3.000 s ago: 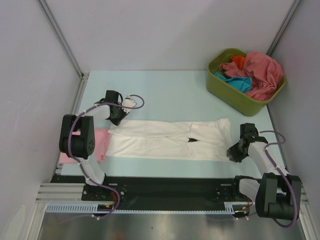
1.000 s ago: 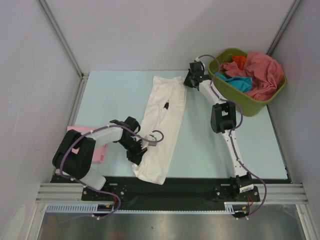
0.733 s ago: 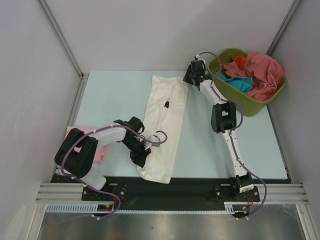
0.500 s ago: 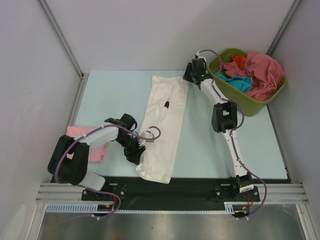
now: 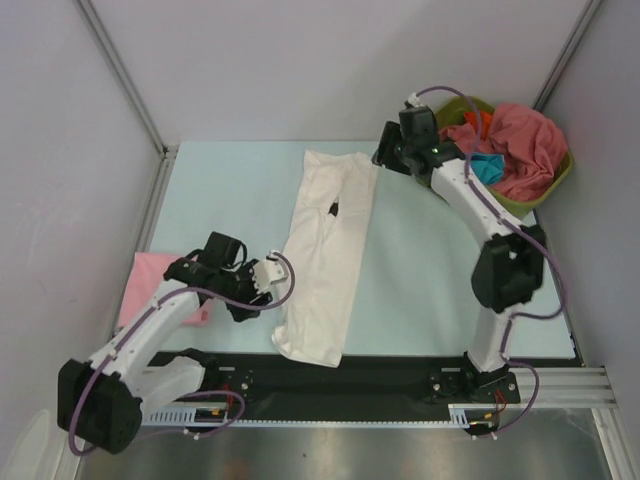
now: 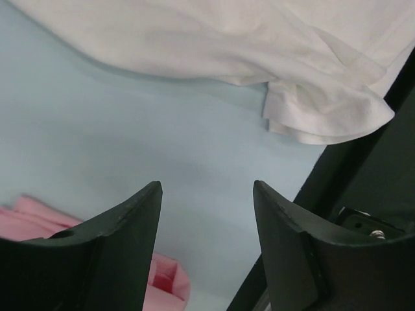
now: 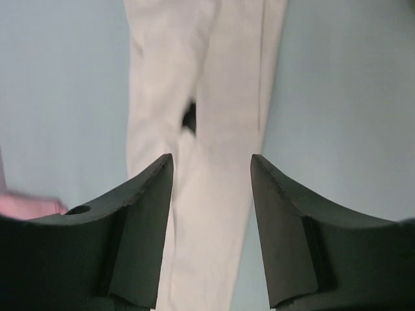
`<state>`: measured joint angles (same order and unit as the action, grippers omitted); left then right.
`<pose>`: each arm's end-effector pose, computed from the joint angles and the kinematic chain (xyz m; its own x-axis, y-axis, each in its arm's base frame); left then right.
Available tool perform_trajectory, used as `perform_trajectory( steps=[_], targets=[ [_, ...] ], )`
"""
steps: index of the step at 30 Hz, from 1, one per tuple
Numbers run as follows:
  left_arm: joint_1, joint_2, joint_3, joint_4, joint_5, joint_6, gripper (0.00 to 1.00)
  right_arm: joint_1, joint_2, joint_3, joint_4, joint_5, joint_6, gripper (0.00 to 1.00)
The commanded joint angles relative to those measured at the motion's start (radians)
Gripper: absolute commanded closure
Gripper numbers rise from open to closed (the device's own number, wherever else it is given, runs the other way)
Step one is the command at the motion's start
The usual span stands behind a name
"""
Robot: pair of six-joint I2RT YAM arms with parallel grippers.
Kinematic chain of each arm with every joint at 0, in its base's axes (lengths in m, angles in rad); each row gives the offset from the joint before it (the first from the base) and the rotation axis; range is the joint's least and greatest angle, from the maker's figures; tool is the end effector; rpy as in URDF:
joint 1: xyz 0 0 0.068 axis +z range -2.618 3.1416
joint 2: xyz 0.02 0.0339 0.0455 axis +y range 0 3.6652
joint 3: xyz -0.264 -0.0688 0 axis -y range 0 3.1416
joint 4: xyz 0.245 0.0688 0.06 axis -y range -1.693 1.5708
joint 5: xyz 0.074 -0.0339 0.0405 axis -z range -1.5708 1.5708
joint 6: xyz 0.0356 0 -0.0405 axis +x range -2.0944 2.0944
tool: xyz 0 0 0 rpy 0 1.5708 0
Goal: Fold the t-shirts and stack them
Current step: Fold the tshirt
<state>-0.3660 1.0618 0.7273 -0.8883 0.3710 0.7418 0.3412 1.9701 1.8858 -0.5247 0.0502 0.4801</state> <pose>0.1625 -0.0761 0.2195 -0.3438 0.8061 -0.4817 0.9241 0.3817 -0.0209 0.4357 0.1528 0.3332 -0.6146 0.2713 -0.7407 -0.0130 0.9354 0.3534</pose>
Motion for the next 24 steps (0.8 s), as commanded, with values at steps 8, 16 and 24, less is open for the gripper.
perform_trajectory(
  steps=[8, 16, 24],
  targets=[
    [-0.004, -0.489, -0.101, 0.0, 0.037, 0.16, 0.18, 0.287, -0.402, -0.875, 0.131, -0.13, 0.31, 0.49],
    [-0.011, -0.519, -0.158, 0.049, 0.072, 0.1, 0.17, 0.38, -0.344, -0.987, 0.233, -0.144, 0.422, 0.5],
    [-0.01, -0.528, -0.17, 0.065, 0.069, 0.091, 0.17, 0.326, -0.247, -0.987, 0.223, -0.182, 0.402, 0.95]
  ],
)
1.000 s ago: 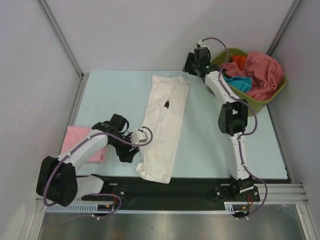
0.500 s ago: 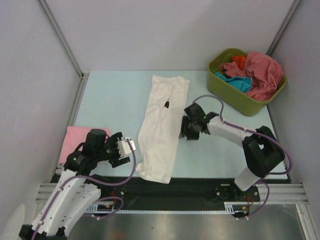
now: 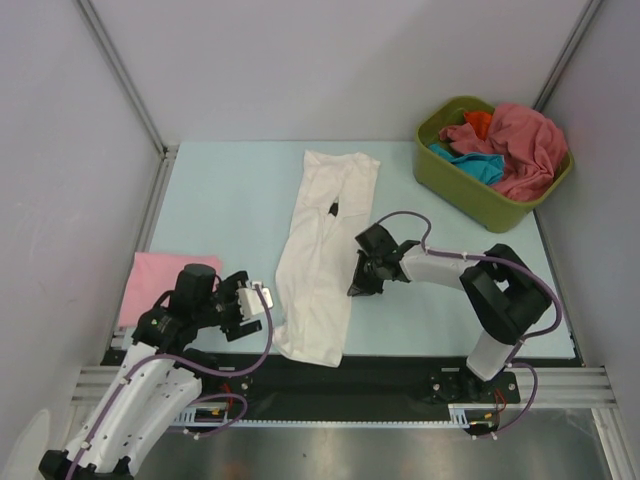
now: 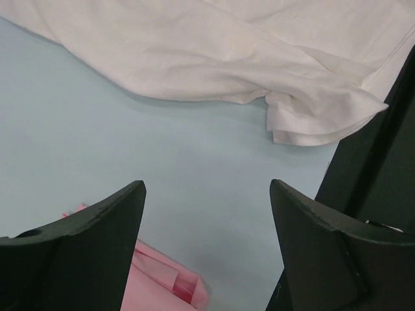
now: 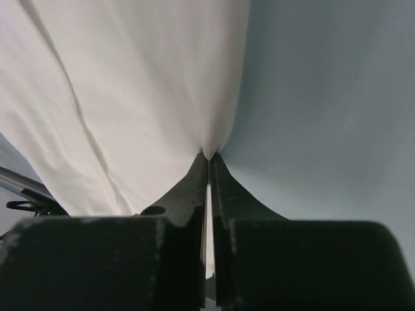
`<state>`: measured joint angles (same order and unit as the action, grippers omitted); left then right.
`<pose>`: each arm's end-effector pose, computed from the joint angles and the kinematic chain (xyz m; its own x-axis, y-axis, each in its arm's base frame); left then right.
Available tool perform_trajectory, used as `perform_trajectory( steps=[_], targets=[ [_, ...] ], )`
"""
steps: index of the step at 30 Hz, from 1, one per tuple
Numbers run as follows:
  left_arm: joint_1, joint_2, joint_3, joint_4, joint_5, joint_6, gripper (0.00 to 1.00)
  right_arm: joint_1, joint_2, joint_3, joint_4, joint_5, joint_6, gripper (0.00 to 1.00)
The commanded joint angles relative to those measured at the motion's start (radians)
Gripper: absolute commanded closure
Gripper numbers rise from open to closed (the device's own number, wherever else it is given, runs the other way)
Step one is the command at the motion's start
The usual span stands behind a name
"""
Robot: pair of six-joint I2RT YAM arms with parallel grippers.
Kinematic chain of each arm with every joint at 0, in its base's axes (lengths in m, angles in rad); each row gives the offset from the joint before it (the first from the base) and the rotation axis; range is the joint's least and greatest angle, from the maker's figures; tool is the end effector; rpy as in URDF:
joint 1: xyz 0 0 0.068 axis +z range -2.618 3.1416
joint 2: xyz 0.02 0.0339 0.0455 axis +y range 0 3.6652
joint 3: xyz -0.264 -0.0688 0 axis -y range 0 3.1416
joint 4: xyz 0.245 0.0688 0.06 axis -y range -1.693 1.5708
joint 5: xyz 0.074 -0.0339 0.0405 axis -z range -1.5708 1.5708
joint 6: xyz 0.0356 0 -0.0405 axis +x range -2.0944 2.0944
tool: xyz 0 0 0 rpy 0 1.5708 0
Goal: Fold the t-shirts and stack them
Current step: Fold the tshirt
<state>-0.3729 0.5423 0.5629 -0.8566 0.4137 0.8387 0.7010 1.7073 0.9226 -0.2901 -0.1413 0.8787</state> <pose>0.0963 -0.0531 0.2357 -0.0271 0.7419 -0.6700 0.9047 0.3033 0.2993 0.2441 0.2126 0.1483 -0.9600 0.1872 -0.2083 0.0773 0.8920 0.4454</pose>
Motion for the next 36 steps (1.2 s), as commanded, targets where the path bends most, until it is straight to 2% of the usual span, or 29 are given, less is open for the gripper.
perform_trajectory(
  steps=[1, 4, 7, 13, 15, 17, 22, 27, 32, 35, 36],
  targets=[
    [-0.004, -0.007, -0.006, 0.03, 0.027, -0.003, 0.18, -0.05, 0.0, -0.034, -0.024, 0.014, -0.004, 1.0],
    [-0.018, 0.014, -0.017, 0.043, 0.02, 0.008, 0.21, -0.104, -0.049, -0.044, -0.095, 0.058, -0.075, 1.0],
    [-0.089, 0.057, -0.027, 0.082, -0.018, -0.004, 0.23, -0.164, -0.078, -0.056, -0.142, 0.068, -0.147, 1.0],
    [-0.368, 0.163, -0.044, 0.184, -0.148, 0.011, 0.23, -0.196, -0.11, -0.07, -0.161, 0.051, -0.23, 0.99],
    [-0.49, 0.208, -0.058, 0.229, -0.185, 0.042, 0.22, -0.228, -0.12, -0.074, -0.162, 0.014, -0.244, 0.77],
    [-0.596, 0.229, -0.079, 0.261, -0.191, 0.069, 0.21, -0.233, -0.161, -0.074, -0.178, 0.0, -0.25, 0.61],
    [-0.754, 0.287, -0.142, 0.396, -0.193, 0.161, 0.19, -0.131, -0.328, -0.096, -0.329, 0.101, -0.221, 0.57],
    [-0.784, 0.398, -0.155, 0.447, -0.159, 0.233, 0.19, 0.012, -0.495, -0.257, -0.325, 0.036, -0.077, 0.57],
    [-0.784, 0.461, -0.176, 0.511, -0.176, 0.327, 0.23, 0.109, -0.515, -0.315, -0.282, -0.021, -0.049, 0.56],
    [-0.784, 0.502, -0.178, 0.559, -0.203, 0.329, 0.32, 0.164, -0.491, -0.306, -0.261, -0.03, -0.055, 0.55],
    [-0.784, 0.513, -0.178, 0.576, -0.213, 0.333, 0.45, 0.173, -0.48, -0.306, -0.251, -0.034, -0.058, 0.55]
  ],
)
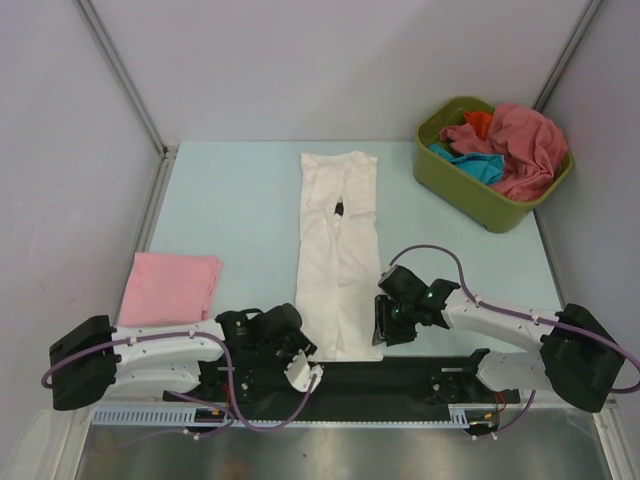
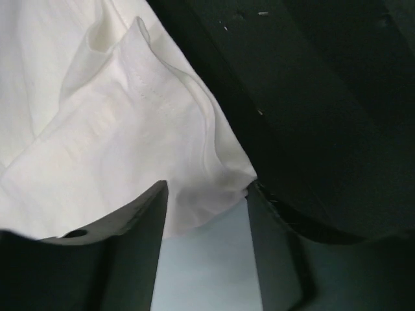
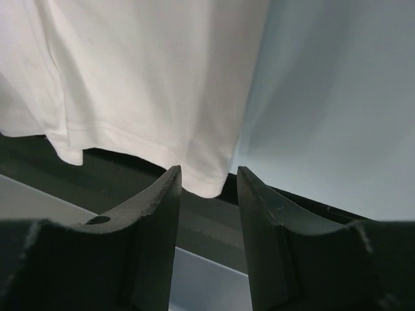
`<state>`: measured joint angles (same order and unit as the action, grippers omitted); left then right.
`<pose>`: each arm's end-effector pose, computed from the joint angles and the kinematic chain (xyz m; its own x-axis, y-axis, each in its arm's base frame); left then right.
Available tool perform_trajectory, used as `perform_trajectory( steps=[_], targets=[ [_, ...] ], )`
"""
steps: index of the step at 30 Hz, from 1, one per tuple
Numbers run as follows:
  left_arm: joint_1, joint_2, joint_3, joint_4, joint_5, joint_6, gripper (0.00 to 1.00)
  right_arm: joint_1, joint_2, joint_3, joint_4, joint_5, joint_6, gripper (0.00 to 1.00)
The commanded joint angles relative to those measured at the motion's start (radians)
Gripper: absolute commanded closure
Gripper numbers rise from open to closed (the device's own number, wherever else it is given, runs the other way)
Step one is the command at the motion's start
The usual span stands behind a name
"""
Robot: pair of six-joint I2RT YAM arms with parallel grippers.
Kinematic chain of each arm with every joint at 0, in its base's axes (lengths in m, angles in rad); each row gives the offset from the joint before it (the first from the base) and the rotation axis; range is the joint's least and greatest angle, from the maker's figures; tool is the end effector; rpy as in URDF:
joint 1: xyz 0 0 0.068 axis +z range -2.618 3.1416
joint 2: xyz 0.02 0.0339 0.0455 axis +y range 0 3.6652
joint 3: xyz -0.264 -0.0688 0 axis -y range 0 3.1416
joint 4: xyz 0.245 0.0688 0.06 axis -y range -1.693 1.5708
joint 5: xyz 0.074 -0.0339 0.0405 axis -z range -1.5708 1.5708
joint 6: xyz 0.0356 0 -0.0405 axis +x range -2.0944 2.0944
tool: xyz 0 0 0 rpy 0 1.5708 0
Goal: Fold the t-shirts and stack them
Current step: Fold the tshirt
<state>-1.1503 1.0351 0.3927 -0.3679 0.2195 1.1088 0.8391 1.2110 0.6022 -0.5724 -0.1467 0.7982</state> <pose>0.0644 -0.1631 0.1497 0.6858 0.6067 -0.4020 0.7277 -0.5617 0.3937 0.1323 0.1551 0.1687 -0.9851 -0.0367 -0.1683 -0.0971 0.9254 0.3664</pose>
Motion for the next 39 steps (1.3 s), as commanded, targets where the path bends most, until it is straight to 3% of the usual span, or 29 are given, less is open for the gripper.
perform_trajectory(
  steps=[1, 4, 8, 10, 11, 12, 14, 18, 20, 25, 31, 39],
  targets=[
    [-0.008, 0.023, -0.009, 0.09, -0.017, 0.066, 0.49, 0.037, 0.034, 0.011, 0.034, -0.034, 0.024, 0.55],
    [-0.008, 0.025, -0.023, 0.09, -0.006, 0.072, 0.56, 0.038, 0.073, 0.018, 0.071, -0.117, 0.027, 0.55],
    [-0.006, 0.025, -0.028, 0.098, -0.014, 0.066, 0.68, 0.058, 0.119, 0.041, 0.025, -0.1, -0.007, 0.58],
    [-0.008, 0.023, -0.022, 0.099, -0.029, 0.056, 0.84, 0.058, 0.128, 0.045, 0.014, -0.1, -0.016, 0.69],
    [-0.006, 0.02, -0.006, 0.103, -0.037, 0.042, 0.93, 0.058, 0.13, 0.053, 0.02, -0.105, -0.019, 0.84],
    [-0.006, 0.019, 0.008, 0.103, -0.043, 0.007, 1.0, 0.058, 0.131, 0.063, 0.02, -0.114, -0.024, 0.9],
    [0.001, 0.013, 0.056, 0.083, -0.048, -0.023, 1.0, 0.057, 0.136, 0.108, 0.005, -0.128, -0.04, 1.0],
    [0.102, 0.025, 0.147, 0.012, 0.035, -0.13, 1.0, -0.032, 0.145, 0.2, -0.066, -0.146, -0.076, 1.0],
    [0.214, 0.045, 0.229, -0.041, 0.105, -0.15, 1.0, -0.076, 0.151, 0.241, -0.096, -0.152, -0.099, 1.0],
    [0.433, 0.213, 0.444, -0.172, 0.21, -0.173, 1.0, -0.268, 0.246, 0.414, -0.107, -0.171, -0.206, 1.0],
    [0.599, 0.438, 0.658, -0.177, 0.251, -0.201, 1.0, -0.425, 0.432, 0.606, -0.035, -0.221, -0.283, 1.0],
    [0.687, 0.749, 0.974, -0.189, 0.21, -0.257, 0.99, -0.521, 0.663, 0.774, 0.026, -0.281, -0.277, 1.0]
  ],
)
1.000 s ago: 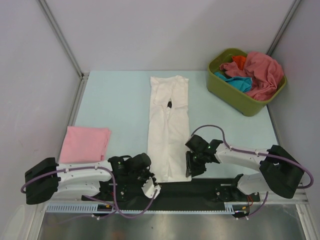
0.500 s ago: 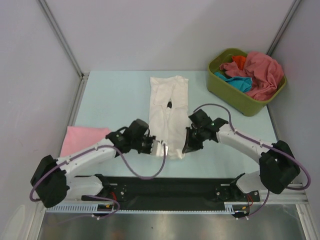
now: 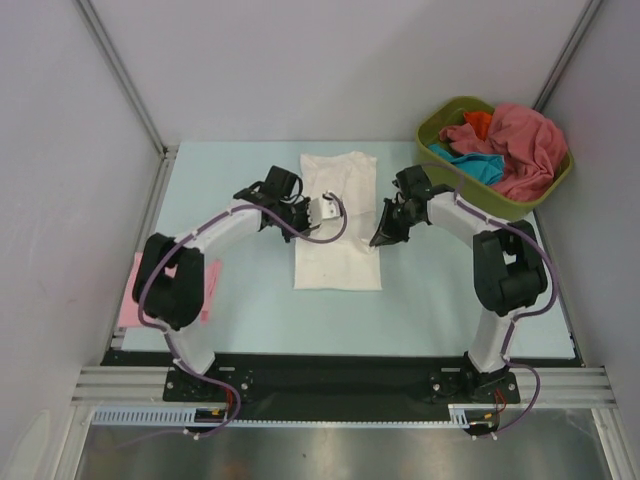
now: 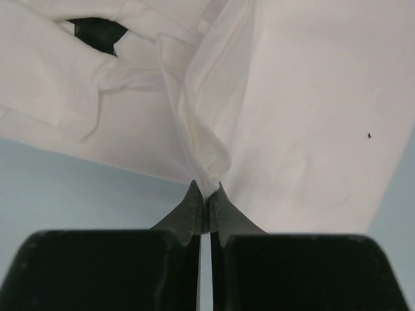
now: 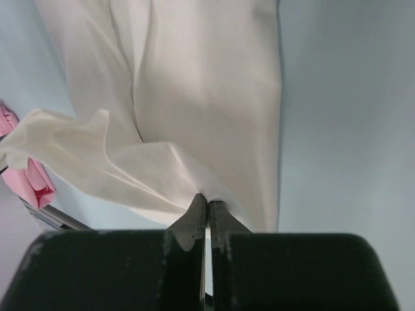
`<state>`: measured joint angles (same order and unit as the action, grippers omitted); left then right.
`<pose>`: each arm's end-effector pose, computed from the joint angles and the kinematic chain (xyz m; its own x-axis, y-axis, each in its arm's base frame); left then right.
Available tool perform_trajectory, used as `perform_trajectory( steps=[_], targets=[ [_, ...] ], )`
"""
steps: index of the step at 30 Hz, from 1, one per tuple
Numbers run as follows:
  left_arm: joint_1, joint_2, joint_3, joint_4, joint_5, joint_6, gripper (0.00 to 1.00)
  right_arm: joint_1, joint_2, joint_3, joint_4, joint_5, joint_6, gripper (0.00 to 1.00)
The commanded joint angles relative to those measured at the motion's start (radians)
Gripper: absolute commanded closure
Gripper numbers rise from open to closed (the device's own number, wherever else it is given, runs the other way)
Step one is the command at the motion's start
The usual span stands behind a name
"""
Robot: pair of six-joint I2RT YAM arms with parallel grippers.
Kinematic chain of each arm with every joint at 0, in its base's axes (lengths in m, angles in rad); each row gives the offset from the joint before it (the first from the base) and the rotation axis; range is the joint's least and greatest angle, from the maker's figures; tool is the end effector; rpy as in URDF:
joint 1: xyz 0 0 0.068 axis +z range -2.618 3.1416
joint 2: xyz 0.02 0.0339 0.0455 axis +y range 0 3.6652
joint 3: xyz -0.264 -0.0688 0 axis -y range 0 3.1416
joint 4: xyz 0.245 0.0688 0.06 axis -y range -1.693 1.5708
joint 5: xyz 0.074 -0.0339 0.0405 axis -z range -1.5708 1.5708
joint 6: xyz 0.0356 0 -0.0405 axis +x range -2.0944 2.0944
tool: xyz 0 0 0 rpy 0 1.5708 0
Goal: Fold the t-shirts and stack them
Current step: Fold the tshirt
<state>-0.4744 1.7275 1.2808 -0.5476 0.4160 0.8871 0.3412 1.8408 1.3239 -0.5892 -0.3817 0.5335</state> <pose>0.3192 -0.1801 0.2332 0.0047 0.7947 -0.6070 0.9659 0.1535 0.2086 0.3546 0.1400 0.2033 -0.9633 0.1588 -0.2165 0.0256 0.8570 0.5146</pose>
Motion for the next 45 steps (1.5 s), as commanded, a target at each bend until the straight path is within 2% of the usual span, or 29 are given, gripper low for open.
perform_trajectory(
  steps=[1, 15, 17, 19, 20, 21, 23, 25, 26, 30, 32, 34, 37, 39, 42, 45],
  targets=[
    [0.016, 0.07, 0.107, 0.0, 0.001, -0.04, 1.0, -0.031, 0.046, 0.058, 0.052, -0.058, -0.007, 1.0],
    [0.051, 0.231, 0.198, 0.048, -0.06, -0.076, 0.99, -0.064, 0.196, 0.167, 0.106, -0.063, 0.036, 1.0],
    [0.054, 0.251, 0.209, 0.043, -0.065, -0.091, 0.96, -0.067, 0.212, 0.178, 0.114, -0.065, 0.042, 0.88],
    [0.057, 0.262, 0.222, 0.037, -0.077, -0.099, 0.84, -0.077, 0.215, 0.187, 0.102, -0.037, 0.046, 0.64],
    [0.059, 0.27, 0.23, 0.038, -0.091, -0.114, 0.67, -0.094, 0.212, 0.196, 0.094, -0.019, 0.049, 0.6],
    [0.062, 0.277, 0.241, 0.047, -0.104, -0.128, 0.57, -0.108, 0.201, 0.196, 0.089, 0.03, 0.054, 0.52],
    [0.069, 0.297, 0.285, 0.087, -0.169, -0.186, 0.45, -0.134, 0.154, 0.192, 0.092, 0.082, 0.074, 0.49],
    [0.094, 0.313, 0.36, 0.107, -0.235, -0.236, 0.4, -0.156, 0.115, 0.195, 0.1, 0.174, 0.072, 0.46],
    [0.118, 0.326, 0.389, 0.107, -0.252, -0.291, 0.39, -0.154, 0.069, 0.198, 0.101, 0.235, 0.051, 0.45],
    [0.167, 0.304, 0.474, 0.071, -0.304, -0.382, 0.39, -0.101, -0.033, 0.146, 0.107, 0.294, -0.042, 0.5],
    [0.165, 0.27, 0.434, 0.022, -0.263, -0.366, 0.41, -0.062, -0.064, 0.1, 0.141, 0.27, -0.076, 0.52],
    [0.143, 0.204, 0.35, -0.036, -0.18, -0.344, 0.43, -0.007, -0.077, 0.036, 0.187, 0.176, -0.093, 0.57],
    [0.076, 0.144, 0.252, -0.096, -0.016, -0.272, 0.44, 0.053, -0.028, 0.017, 0.218, 0.132, -0.069, 0.61],
    [0.053, 0.15, 0.236, -0.085, 0.051, -0.304, 0.44, 0.062, 0.003, 0.017, 0.258, 0.075, -0.041, 0.65],
    [0.066, 0.19, 0.219, 0.021, 0.038, -0.411, 0.47, 0.056, 0.081, 0.032, 0.324, 0.034, 0.013, 0.74],
    [0.082, 0.274, 0.267, 0.052, -0.002, -0.468, 0.48, 0.033, 0.159, 0.058, 0.353, 0.009, 0.045, 0.74]
  ],
)
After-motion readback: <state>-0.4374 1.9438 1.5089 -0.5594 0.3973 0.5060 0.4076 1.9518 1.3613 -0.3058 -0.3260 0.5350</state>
